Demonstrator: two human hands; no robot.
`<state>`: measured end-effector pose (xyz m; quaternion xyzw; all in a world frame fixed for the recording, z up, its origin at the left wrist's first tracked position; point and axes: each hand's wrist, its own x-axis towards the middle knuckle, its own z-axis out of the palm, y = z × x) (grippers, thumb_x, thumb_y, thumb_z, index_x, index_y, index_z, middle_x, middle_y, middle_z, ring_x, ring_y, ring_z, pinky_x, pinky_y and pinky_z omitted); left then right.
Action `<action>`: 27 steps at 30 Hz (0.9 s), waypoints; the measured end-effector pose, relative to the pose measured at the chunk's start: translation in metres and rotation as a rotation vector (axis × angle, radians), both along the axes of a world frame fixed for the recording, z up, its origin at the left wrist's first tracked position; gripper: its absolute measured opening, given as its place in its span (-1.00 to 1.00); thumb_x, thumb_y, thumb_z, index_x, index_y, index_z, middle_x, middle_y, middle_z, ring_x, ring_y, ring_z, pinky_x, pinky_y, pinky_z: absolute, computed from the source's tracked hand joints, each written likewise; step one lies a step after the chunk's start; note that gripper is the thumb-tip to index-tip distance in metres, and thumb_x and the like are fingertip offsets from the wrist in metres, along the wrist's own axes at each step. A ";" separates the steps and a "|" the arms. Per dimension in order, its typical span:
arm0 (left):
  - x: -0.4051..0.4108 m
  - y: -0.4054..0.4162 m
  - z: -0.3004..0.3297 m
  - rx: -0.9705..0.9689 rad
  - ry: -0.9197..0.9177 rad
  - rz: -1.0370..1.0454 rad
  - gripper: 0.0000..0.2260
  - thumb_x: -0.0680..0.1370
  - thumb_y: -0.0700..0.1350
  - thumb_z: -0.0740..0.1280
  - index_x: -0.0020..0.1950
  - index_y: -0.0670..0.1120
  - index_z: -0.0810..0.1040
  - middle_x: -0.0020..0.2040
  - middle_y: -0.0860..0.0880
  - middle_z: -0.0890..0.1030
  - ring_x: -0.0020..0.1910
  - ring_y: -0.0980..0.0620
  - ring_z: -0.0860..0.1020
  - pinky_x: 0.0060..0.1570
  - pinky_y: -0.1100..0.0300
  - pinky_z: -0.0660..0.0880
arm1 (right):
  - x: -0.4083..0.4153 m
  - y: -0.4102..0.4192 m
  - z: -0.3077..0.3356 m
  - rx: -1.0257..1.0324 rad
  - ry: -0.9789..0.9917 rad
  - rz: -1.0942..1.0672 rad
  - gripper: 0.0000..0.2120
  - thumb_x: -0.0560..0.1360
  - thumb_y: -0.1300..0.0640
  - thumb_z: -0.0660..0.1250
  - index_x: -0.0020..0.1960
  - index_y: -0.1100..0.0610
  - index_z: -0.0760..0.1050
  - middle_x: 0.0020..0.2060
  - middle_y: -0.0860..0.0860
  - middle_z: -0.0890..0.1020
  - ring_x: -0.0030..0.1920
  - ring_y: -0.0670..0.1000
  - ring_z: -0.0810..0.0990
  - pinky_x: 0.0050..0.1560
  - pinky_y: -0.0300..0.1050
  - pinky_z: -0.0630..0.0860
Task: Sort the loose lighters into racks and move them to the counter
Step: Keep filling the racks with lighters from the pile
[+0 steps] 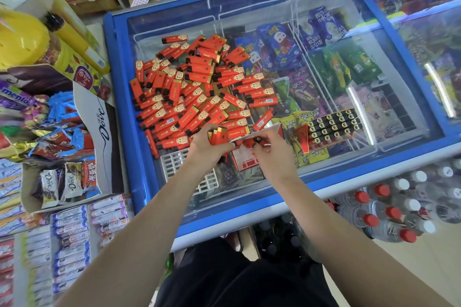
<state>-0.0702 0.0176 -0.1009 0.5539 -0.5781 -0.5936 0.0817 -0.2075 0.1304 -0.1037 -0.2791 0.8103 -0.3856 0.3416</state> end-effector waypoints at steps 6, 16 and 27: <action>0.000 0.001 -0.001 -0.007 -0.021 -0.003 -0.57 0.48 -0.13 0.58 0.28 0.03 0.51 0.10 -0.10 0.65 -0.05 -0.06 0.69 -0.08 -0.02 0.70 | 0.004 -0.003 -0.001 -0.074 -0.066 0.018 -0.68 0.54 0.35 0.34 0.07 -0.05 0.63 0.08 -0.07 0.67 0.02 -0.20 0.65 0.06 -0.37 0.57; 0.000 -0.001 -0.003 -0.003 -0.027 -0.001 -0.55 0.48 -0.10 0.59 0.30 0.05 0.51 0.14 -0.08 0.64 -0.03 -0.02 0.69 -0.06 0.02 0.70 | 0.007 -0.009 -0.006 -0.071 -0.225 -0.093 -0.83 0.58 0.24 0.36 0.10 0.04 0.65 -0.02 -0.19 0.65 0.07 -0.17 0.63 0.06 -0.38 0.51; 0.001 0.002 0.001 -0.032 -0.020 -0.017 -0.57 0.47 -0.06 0.59 0.28 0.07 0.52 0.00 -0.05 0.70 -0.04 -0.14 0.71 -0.01 -0.20 0.66 | 0.001 -0.014 -0.006 0.074 -0.671 -0.289 -0.89 0.56 0.19 0.43 -0.03 0.24 0.55 -0.16 0.18 0.60 -0.06 0.19 0.62 0.25 0.11 0.62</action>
